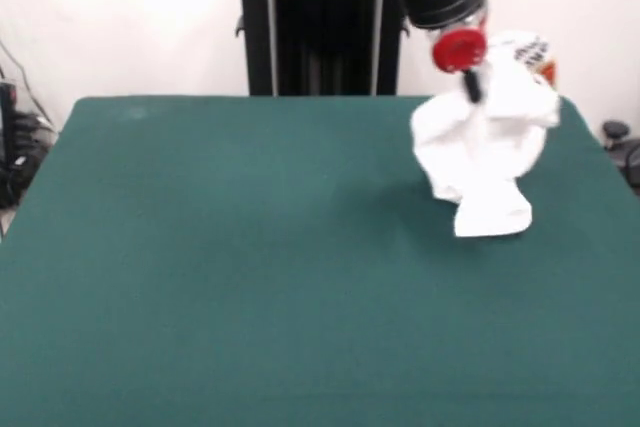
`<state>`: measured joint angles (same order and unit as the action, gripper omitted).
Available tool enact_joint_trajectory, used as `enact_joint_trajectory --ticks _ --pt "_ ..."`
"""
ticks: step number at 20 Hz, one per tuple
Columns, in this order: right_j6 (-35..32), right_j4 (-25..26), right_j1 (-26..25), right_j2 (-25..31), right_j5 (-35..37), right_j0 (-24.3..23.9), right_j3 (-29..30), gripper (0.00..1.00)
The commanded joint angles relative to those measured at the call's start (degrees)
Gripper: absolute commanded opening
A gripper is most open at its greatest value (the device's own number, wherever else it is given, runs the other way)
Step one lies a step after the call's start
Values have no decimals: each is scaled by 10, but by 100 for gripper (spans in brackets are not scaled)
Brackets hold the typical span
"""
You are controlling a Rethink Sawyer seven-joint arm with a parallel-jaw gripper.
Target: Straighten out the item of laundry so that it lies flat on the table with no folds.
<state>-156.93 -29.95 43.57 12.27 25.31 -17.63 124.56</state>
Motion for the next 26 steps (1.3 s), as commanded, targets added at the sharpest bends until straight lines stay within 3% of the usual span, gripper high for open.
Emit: enact_joint_trajectory --ticks 1,5,13,20,26 --pt "-232 57 -56 -183 218 76 -53 0" --pt "-178 61 -94 -171 249 29 -70 0" --pt "-191 72 -26 -198 346 48 -65 0" --pt "-133 71 -73 -174 400 5 -124 0" --pt "-166 98 -3 -190 517 17 -130 0"
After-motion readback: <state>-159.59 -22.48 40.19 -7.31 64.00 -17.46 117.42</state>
